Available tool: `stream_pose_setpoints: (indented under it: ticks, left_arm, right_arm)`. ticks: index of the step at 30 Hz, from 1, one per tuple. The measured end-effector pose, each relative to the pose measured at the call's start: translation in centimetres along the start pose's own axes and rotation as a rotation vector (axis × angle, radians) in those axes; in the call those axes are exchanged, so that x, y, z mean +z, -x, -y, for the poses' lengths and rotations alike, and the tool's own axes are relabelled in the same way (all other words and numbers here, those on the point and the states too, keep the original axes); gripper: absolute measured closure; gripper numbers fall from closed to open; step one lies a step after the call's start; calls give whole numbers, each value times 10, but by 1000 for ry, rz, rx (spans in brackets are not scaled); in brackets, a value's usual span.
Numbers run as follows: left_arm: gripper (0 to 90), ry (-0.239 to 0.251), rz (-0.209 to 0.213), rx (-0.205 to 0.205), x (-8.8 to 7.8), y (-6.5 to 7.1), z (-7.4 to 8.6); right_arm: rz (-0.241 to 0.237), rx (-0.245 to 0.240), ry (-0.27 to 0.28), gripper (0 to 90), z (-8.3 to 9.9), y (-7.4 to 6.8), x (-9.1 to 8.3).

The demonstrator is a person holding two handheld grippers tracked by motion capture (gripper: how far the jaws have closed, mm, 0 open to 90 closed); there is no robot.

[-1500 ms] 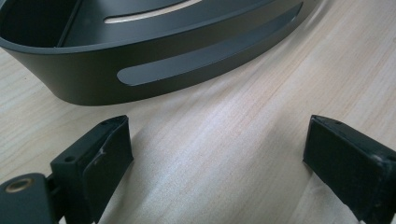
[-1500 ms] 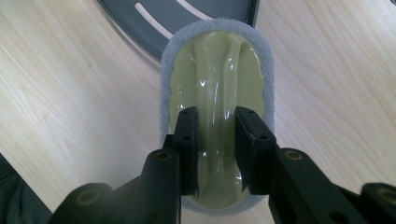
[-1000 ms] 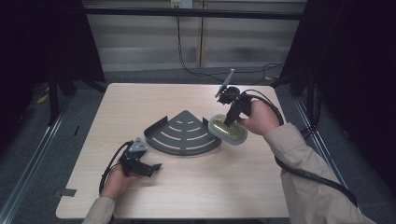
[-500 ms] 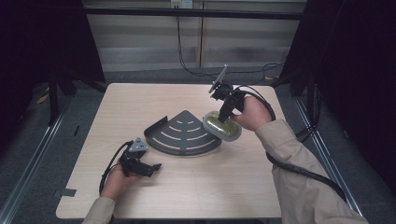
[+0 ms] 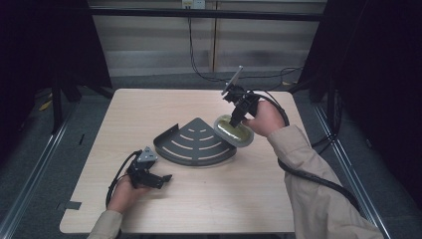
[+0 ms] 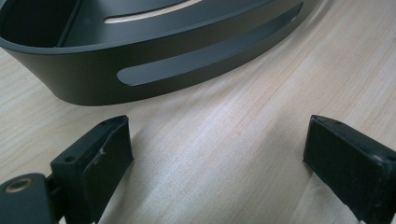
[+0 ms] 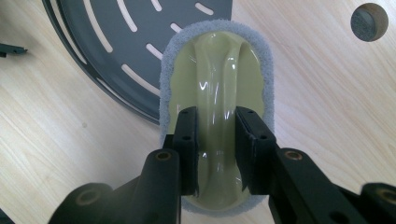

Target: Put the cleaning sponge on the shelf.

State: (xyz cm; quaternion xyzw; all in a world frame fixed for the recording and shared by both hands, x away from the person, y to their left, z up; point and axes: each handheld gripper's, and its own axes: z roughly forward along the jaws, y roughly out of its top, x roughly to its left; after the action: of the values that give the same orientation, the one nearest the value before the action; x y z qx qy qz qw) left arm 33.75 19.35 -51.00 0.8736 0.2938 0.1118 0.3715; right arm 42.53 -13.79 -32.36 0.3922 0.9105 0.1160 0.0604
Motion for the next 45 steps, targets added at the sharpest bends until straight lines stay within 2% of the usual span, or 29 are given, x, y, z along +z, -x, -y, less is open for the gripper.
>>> stream_pose_setpoints:
  ticks: [8, 15, 23, 37, 45]
  left_arm:
    - [74, 2, 0, -3, 0, 0, 0]
    - [74, 2, 0, -3, 0, 0, 0]
    - [74, 2, 1, -4, 0, 0, 0]
    - [74, 2, 1, -4, 0, 0, 0]
    - [74, 2, 1, -4, 0, 0, 0]
  right_arm:
    - [-4, 11, 6, 716, -7, -1, 0]
    - [-1, -9, 2, 716, -19, -8, 3]
    - [-8, -9, -6, 716, -30, -14, 7]
    - [-1, 10, -3, 715, -44, -18, 21]
    - [-4, -1, 2, 716, -49, -22, 32]
